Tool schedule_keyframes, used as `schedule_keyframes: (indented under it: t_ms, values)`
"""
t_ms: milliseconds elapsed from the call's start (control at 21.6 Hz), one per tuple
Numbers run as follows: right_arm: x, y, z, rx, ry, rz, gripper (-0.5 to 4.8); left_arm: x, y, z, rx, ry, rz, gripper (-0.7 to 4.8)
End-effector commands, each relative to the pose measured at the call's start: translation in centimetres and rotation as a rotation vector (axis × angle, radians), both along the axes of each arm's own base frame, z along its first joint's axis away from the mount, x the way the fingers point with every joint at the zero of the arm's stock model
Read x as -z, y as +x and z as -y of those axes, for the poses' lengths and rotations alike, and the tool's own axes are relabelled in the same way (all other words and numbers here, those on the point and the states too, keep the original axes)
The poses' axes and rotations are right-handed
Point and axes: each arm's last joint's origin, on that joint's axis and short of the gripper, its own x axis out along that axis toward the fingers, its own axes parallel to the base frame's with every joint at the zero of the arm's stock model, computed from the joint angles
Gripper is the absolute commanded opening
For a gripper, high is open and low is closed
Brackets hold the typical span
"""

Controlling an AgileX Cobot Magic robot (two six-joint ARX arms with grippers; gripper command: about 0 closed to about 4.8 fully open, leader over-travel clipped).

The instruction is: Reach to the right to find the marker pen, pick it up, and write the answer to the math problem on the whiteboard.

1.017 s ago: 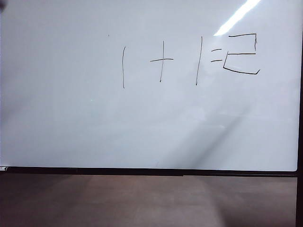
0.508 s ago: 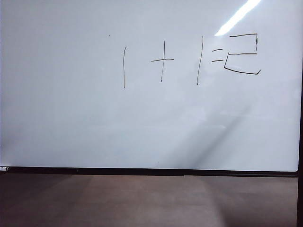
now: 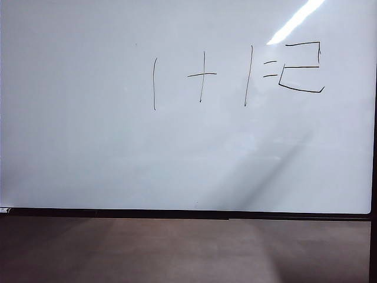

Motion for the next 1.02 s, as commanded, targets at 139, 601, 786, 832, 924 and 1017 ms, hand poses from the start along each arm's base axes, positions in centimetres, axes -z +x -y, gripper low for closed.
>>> schedule_keyframes:
  t_ms: [139, 601, 786, 832, 924, 1017]
  values:
    - [-0.3, -0.1, 0.0, -0.002, -0.009, 0.019, -0.01, -0.1, 0.1, -0.8, -0.086, 0.015, 0.011, -0.05]
    - [-0.3, -0.1, 0.0, -0.002, -0.009, 0.019, -0.01, -0.1, 0.2, -1.9, -0.238, 0.015, 0.011, -0.05]
    - [-0.3, -0.1, 0.0, -0.002, -0.009, 0.019, -0.01, -0.1, 0.2, -2.2, -0.263, 0.016, 0.009, -0.05]
    - [-0.3, -0.1, 0.0, -0.002, -0.009, 0.019, -0.01, -0.1, 0.2, -2.2, -0.267, 0.017, 0.009, -0.05]
    - [-0.3, -0.1, 0.0, -0.002, -0.009, 0.019, -0.01, 0.0, 0.2, -2.3, -0.271, 0.018, 0.004, -0.05]
    - [-0.3, -0.1, 0.0, -0.002, -0.009, 0.019, -0.01, 0.0, 0.2, -2.3, -0.271, 0.031, 0.002, -0.05]
